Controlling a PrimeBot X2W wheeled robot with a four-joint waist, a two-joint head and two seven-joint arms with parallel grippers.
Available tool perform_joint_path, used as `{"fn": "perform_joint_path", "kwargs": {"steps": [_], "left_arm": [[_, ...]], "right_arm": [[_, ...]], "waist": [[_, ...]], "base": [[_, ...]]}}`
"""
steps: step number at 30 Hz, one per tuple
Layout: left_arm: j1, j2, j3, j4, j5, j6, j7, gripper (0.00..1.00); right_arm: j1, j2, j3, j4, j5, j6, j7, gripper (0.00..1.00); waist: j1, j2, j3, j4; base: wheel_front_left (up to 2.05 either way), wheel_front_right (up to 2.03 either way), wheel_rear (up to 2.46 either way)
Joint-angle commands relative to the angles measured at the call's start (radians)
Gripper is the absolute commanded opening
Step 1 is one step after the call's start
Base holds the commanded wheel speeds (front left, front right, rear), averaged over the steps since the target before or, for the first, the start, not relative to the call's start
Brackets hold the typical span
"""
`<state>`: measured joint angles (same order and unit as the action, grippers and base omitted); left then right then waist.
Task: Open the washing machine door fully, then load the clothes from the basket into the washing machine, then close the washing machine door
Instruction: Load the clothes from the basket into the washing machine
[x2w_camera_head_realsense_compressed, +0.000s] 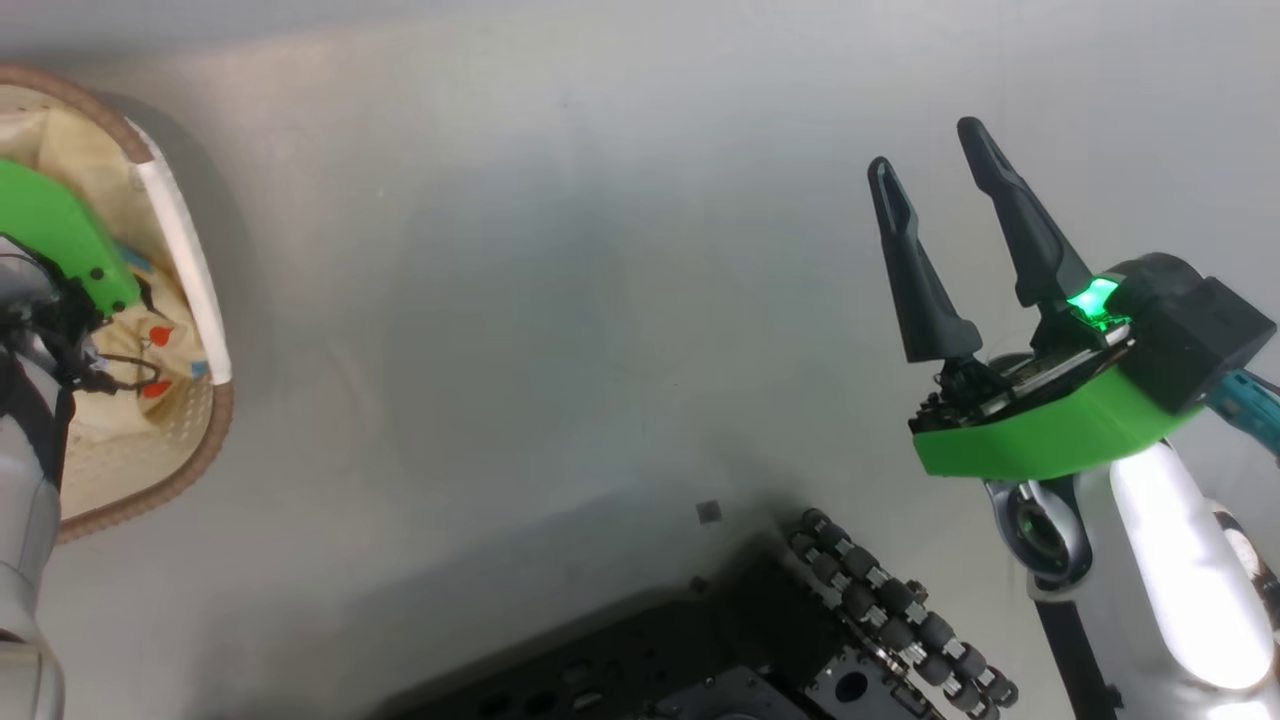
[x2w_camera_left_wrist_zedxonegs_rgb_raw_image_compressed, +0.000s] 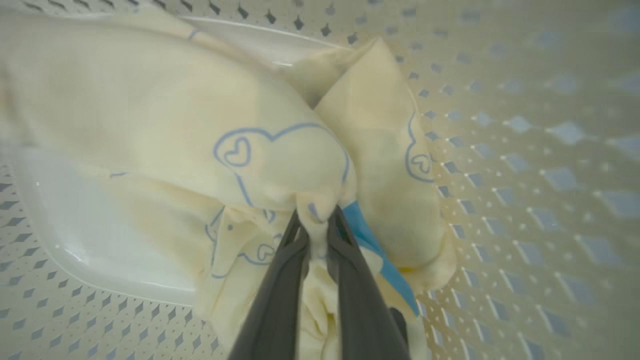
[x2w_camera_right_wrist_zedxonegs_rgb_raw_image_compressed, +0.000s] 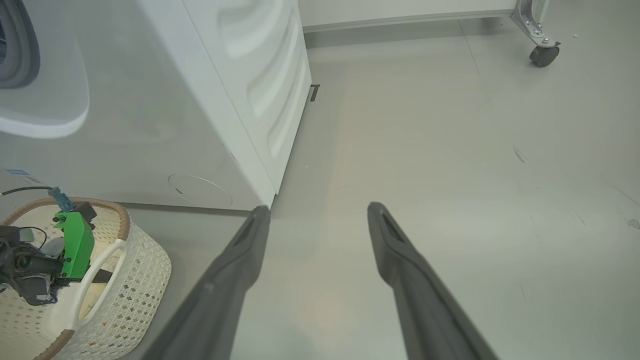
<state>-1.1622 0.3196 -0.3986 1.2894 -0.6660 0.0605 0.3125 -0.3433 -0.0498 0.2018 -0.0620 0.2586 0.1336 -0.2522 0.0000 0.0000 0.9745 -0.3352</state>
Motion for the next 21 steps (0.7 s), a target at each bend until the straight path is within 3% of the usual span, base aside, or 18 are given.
{"fn": "perform_joint_path", "kwargs": {"steps": [1,21], "left_arm": [[0.023,0.03,0.007,-0.007,-0.003,-0.01,-0.021,0.0],[0.131,-0.057,-0.01,-0.029,-0.017,-0.145,-0.354,0.0]], "right_arm": [[0.027,-0.001,0.003,-0.022,-0.011,-0.003,-0.009,1.0],[0.077,-0.009,-0.077,-0.017,-0.084,-0.003,-0.01,1.0]], "waist": [[0.0,0.0,-0.024,0.012],[0.0,0.0,-0.318,0.128]], "base": [[0.0,0.0,0.0],[0.0,0.0,0.0]]}}
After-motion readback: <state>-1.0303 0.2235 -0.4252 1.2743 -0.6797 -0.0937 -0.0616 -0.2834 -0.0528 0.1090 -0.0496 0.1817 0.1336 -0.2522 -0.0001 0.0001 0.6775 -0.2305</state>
